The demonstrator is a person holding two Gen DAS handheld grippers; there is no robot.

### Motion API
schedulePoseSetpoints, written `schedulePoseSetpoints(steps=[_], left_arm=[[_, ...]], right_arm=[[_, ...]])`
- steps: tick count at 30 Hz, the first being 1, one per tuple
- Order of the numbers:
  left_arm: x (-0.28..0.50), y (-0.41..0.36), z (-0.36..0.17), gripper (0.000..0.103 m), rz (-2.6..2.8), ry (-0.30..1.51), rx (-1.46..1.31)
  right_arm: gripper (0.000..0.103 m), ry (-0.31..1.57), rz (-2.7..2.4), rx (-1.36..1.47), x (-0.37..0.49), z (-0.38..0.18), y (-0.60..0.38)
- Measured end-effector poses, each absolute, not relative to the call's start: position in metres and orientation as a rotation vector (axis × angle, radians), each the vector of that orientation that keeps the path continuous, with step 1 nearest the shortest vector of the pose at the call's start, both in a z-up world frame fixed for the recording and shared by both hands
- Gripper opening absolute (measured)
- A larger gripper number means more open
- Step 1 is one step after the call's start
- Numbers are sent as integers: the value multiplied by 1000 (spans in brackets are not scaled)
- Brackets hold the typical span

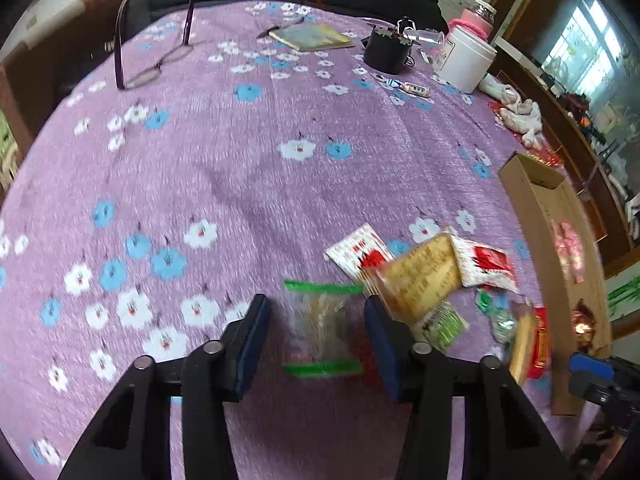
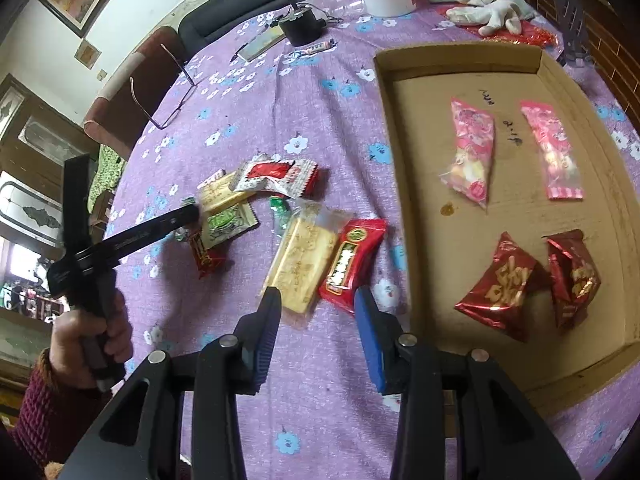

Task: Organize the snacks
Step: 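Grasp the clear cake pack with the right gripper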

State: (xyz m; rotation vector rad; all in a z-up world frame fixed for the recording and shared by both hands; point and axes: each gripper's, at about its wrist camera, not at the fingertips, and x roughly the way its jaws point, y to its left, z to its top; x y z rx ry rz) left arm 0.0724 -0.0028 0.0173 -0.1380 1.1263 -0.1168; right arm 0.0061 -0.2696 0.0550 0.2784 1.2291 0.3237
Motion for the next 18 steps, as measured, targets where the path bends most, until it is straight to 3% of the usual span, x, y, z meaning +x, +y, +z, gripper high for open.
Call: schedulePoseSetpoints(steps=[3,16,18], left_arm=[[69,-7,17,33,-97,1107,-68],[9,5,17,33,-95,1107,-55],[3,6,17,33,-92,1108,-51]], right_arm=[[41,1249,325,303,11,51,-265],[41,1309,263,288,37,28,-233],[46,1318,251,274,42,25,-227]])
